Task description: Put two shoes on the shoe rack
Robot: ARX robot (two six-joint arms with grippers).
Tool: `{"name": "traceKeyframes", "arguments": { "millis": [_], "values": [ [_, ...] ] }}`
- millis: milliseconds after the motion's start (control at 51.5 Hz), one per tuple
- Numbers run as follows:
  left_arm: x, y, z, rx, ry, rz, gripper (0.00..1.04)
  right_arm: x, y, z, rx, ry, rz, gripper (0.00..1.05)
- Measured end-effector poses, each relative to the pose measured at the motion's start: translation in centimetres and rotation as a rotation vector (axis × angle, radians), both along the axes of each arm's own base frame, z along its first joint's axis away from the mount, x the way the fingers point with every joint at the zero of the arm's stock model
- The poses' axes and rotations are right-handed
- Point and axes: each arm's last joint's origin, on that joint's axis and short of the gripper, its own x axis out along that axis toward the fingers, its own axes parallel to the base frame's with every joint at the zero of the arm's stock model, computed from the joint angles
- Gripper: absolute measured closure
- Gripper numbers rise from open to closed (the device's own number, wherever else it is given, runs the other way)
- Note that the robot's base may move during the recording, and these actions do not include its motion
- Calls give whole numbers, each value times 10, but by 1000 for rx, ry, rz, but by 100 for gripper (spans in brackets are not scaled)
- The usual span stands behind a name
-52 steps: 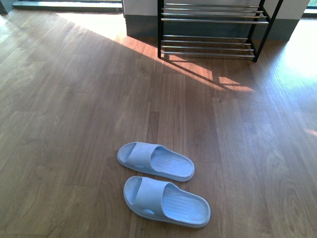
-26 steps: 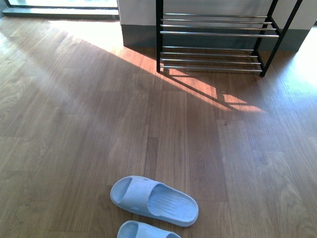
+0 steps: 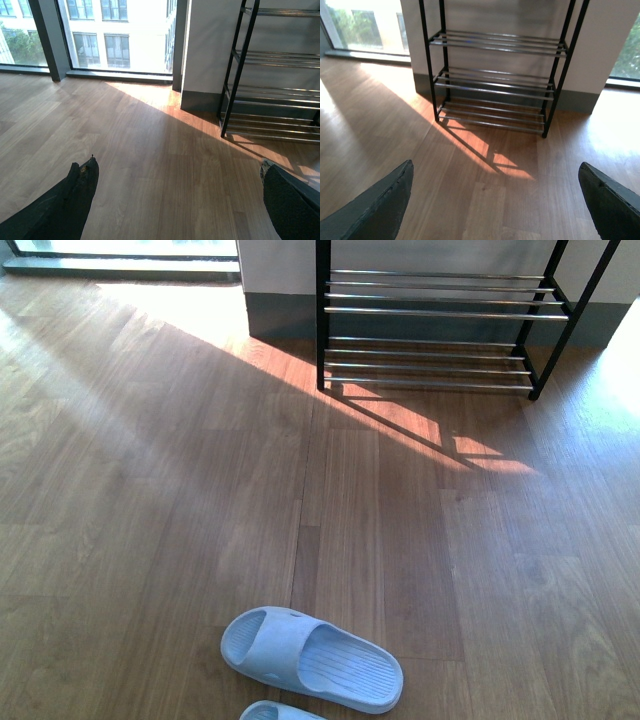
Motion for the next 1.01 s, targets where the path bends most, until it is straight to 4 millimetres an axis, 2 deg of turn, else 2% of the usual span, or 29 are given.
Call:
{"name": "traceKeyframes", "arguments": {
  "millis": [58,136,311,369,427,505,524,641,796,893,1009],
  "values": [
    [0,0,0,0,0,0,9,32,0,-2,-34,104,59,9],
    [0,0,0,0,0,0,9,66,7,-18,-79,227,121,9],
    [0,0,0,0,0,0,9,117,34,-54,-151,397,246,9],
    [0,0,0,0,0,0,9,128,43,-65,-172,425,278,9],
    [0,0,0,0,0,0,9,144,60,-87,-218,482,347,9],
    [0,0,0,0,0,0,9,155,74,-107,-251,534,401,9],
    [0,0,0,0,0,0,9,160,82,-118,-268,565,429,9],
    [0,0,0,0,0,0,9,172,103,-152,-321,642,505,9],
    [0,0,0,0,0,0,9,184,132,-218,-393,811,616,9],
    [0,0,0,0,0,0,9,177,141,-258,-442,927,675,9],
    [0,0,0,0,0,0,9,161,152,-294,-475,1010,738,9]
  ]
}}
